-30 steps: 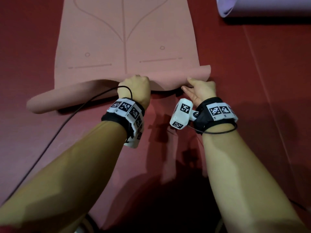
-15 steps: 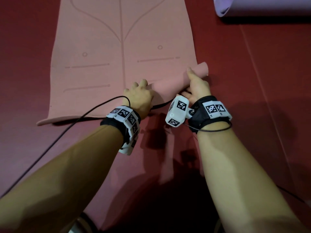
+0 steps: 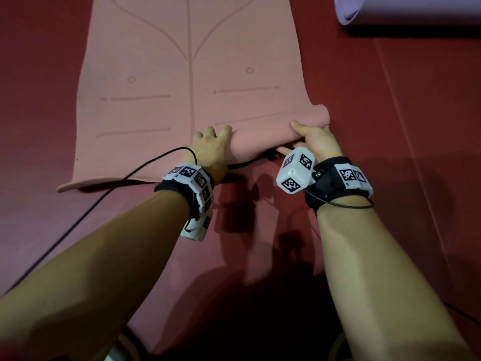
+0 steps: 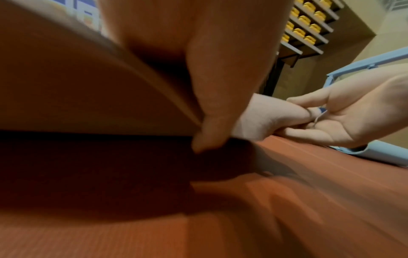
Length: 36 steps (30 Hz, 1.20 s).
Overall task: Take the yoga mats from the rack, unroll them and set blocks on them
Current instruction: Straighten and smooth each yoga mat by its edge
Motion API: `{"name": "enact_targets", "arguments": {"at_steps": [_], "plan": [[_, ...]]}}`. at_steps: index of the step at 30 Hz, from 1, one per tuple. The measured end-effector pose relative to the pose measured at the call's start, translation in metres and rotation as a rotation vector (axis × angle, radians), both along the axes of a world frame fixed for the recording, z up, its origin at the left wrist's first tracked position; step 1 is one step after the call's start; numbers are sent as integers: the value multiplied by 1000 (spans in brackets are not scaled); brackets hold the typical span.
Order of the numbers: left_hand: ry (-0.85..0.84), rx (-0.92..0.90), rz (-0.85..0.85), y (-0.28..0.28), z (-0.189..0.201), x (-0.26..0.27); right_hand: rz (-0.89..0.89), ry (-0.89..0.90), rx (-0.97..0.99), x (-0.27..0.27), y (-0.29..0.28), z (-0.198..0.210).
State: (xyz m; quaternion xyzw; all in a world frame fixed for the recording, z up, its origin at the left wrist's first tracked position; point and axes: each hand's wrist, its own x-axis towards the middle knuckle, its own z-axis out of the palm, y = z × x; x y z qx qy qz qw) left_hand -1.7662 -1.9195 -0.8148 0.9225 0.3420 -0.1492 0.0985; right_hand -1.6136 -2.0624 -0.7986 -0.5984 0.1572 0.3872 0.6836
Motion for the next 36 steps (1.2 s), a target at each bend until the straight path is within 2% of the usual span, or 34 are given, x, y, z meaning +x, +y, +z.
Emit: {"name": "enact_targets", "arguments": {"at_steps": [7,11,19,22,25,28,31,33,36], "plan": [[-158,-58,30,13,-4,0,-4,-17,72,-2,9,4],[-190,-67,38,15,-3,-1,-50,-3,144,-6,12,2],[-185,-85,26,11,-5,-5,-55,-29,79,-8,9,-3],[-117,-78,15,2,-5,-6,-52,-92,-81,-6,-1,-8],[-56,-53,-12,-8,-7,-10,41,-150,-274,-7,-15,-15],[-16,-51,-81,-18,-14,-18,119,-221,-474,-10,-29,-25],[48,-2,-186,-28,-20,-26,190,-369,-693,-16,-44,-34],[93,30,-243,-34,-22,-30,285,-446,-824,-23,-52,-41],[139,-79,-202,-38,-27,-36,448,-491,-1044,-38,-62,-53]]}}
